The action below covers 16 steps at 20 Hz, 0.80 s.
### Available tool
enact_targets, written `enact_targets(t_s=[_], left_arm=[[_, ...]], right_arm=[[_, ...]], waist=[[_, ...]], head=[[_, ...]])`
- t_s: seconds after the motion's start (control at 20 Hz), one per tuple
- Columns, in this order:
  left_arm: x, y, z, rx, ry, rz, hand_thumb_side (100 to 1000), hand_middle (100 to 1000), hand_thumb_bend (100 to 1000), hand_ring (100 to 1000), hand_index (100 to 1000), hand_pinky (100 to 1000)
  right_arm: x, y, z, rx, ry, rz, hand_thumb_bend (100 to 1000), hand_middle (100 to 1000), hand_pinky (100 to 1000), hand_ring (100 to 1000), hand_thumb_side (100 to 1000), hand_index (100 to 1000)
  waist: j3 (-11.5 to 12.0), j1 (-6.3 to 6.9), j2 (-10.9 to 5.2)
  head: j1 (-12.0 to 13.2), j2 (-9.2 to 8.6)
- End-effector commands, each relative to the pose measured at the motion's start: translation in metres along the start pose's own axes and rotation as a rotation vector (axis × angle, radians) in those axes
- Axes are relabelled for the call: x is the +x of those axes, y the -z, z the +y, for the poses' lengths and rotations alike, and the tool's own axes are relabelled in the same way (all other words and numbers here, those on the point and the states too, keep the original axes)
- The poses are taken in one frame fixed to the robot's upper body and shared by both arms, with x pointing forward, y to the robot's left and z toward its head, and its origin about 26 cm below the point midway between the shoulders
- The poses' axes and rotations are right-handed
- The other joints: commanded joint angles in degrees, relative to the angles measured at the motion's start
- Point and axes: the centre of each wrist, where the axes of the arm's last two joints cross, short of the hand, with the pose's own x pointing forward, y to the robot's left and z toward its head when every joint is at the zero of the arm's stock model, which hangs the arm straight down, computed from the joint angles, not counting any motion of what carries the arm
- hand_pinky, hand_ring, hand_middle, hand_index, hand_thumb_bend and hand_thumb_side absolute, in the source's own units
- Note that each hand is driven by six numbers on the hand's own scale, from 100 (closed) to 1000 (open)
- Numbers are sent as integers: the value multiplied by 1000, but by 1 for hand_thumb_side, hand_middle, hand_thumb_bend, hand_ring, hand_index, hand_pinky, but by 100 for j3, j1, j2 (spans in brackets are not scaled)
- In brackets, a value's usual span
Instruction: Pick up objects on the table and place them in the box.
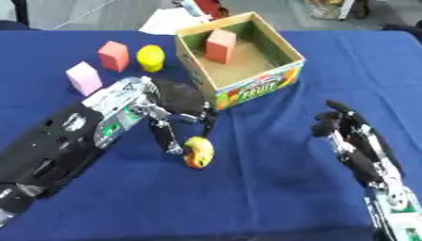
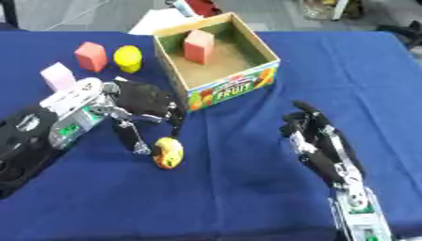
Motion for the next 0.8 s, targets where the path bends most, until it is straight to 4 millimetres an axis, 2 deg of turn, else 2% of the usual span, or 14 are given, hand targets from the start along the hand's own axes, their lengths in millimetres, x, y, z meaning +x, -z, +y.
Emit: enact_targets(t_s=[0.05, 0.15, 0.25, 0.65, 0.8], left_arm=[[-5, -11, 16, -59, 93, -69, 201, 600, 189, 638, 493, 760], [-6, -14, 18, -40, 84, -59, 208, 601, 155, 637, 470, 759], [-7, -20, 25, -21, 84, -48, 213, 605, 160, 642, 463, 762], [-16, -68, 73, 91, 68, 81, 213, 612, 144, 644, 462, 762], [-27, -76, 85, 151, 37, 154, 213, 612, 151, 640, 468, 760]], right_arm=[[7, 4, -3, 5, -17, -24, 100, 658, 645, 641, 424, 895], [7, 4, -4, 5, -17, -25, 100, 658, 645, 641, 424, 895], [7, 4, -4, 4, -18, -23, 100, 658, 645, 641, 424, 895], [6, 3, -5, 3, -22, -18, 100, 658, 645, 641, 424, 894], [5, 2, -5, 4, -22, -16, 100, 658, 645, 641, 423, 894]], waist=[[6, 76, -120], [14, 76, -122], [24, 76, -128], [67, 88, -154], [61, 84, -162]], head=[[15, 27], [33, 27], [35, 27], [16, 27], [6, 27]])
